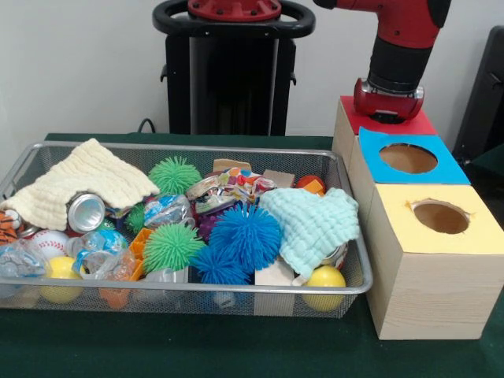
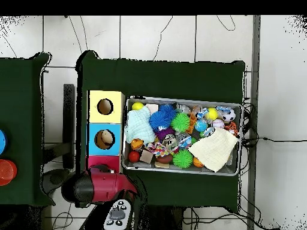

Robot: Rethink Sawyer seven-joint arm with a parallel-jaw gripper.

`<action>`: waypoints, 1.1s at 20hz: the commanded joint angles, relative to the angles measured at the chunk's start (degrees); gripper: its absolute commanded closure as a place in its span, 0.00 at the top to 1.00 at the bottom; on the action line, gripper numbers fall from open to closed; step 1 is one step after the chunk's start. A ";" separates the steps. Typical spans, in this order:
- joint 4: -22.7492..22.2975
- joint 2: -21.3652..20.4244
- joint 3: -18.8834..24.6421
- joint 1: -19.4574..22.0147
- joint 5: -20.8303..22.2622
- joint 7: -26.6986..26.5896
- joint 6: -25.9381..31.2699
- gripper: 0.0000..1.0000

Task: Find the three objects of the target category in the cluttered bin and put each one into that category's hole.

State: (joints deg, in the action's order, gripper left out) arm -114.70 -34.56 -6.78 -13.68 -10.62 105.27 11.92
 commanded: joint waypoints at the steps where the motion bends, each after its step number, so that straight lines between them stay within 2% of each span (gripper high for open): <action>1: 1.16 -1.84 -0.11 3.15 0.46 7.62 3.77 1.00; 12: 0.59 -10.12 -2.12 3.09 2.14 4.98 14.08 1.00; 19: 0.71 -12.51 -2.06 3.86 3.14 4.47 16.81 1.00; 22: 0.27 -12.34 -2.02 4.08 3.70 4.72 15.22 1.00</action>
State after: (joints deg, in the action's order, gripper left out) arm -115.26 -43.03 -6.88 -12.65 -9.85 105.27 22.16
